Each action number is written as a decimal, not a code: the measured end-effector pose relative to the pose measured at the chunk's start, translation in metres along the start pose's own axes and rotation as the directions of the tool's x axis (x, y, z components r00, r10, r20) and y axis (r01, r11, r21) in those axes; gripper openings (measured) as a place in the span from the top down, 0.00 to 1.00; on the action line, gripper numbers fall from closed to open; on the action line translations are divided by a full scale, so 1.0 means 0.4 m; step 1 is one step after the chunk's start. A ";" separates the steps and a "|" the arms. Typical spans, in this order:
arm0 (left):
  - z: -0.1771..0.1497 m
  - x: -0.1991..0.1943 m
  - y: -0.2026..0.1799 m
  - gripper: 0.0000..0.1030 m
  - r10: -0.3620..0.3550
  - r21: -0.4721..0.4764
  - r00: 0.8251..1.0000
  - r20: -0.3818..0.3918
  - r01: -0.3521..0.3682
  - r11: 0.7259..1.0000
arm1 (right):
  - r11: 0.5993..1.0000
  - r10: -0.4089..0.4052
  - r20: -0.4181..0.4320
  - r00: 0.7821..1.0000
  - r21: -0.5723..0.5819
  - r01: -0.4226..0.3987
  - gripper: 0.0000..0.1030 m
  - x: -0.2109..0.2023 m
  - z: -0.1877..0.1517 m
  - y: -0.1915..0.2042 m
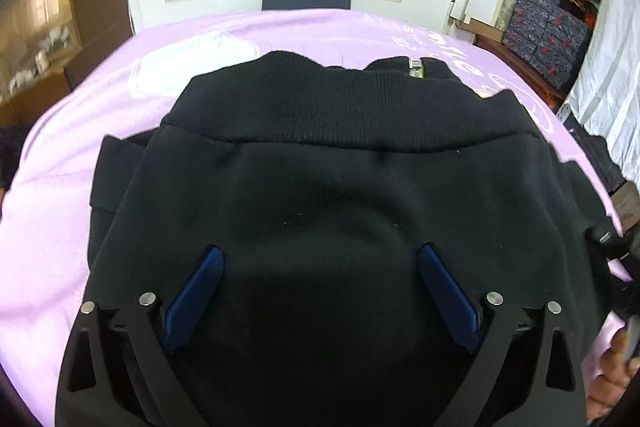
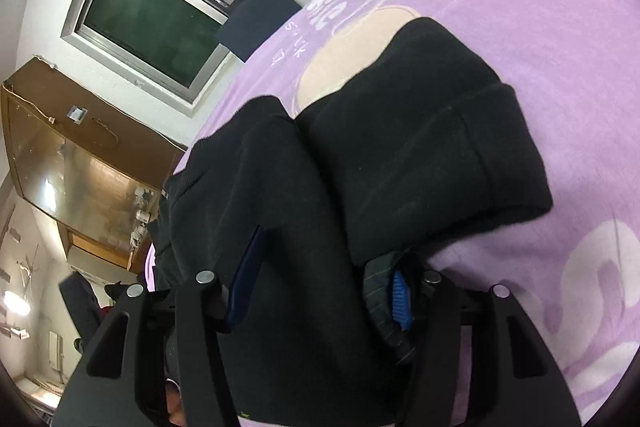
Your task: Fold large clothes
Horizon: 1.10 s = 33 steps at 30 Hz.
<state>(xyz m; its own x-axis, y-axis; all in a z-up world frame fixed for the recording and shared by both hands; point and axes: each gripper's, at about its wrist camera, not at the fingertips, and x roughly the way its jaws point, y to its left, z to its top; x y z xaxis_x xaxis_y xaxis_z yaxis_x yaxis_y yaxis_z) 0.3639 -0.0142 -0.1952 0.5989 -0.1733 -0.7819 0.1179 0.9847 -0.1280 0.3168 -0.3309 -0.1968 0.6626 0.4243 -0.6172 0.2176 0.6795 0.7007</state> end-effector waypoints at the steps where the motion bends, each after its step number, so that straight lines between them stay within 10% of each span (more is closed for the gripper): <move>1: 0.003 0.001 0.003 0.04 -0.006 0.001 1.000 -0.008 0.006 1.000 | 1.000 0.004 -0.003 1.000 0.016 -0.004 0.76 0.005 0.000 -0.007; 11: 0.006 -0.115 0.148 0.15 -0.098 -0.122 0.994 0.052 0.104 0.987 | 0.974 -0.016 0.157 0.988 -0.221 0.051 0.86 -0.096 -0.032 0.223; 17: -0.014 -0.180 0.331 0.15 -0.115 -0.238 0.986 0.123 0.142 0.961 | 0.872 -0.063 0.248 0.967 -0.458 0.174 0.86 -0.117 -0.113 0.461; 24: -0.046 -0.212 0.574 0.16 -0.174 -0.491 0.965 0.196 0.250 0.835 | 0.616 -0.116 0.317 0.941 -0.720 0.319 0.86 -0.008 -0.319 0.748; 33: -0.056 -0.288 0.676 0.16 -0.131 -0.565 0.954 0.269 0.267 0.781 | 0.246 -0.257 0.297 0.920 -0.900 0.359 0.85 0.297 -0.654 0.863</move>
<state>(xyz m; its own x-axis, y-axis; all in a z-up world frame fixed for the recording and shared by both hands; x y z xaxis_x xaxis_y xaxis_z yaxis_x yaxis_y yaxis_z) 0.3091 0.2725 -0.1531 0.7691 -0.2986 -0.5652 -0.1962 0.7312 -0.6533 0.2832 0.1108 -0.1220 0.7659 0.0376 -0.6418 -0.3536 0.8584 -0.3717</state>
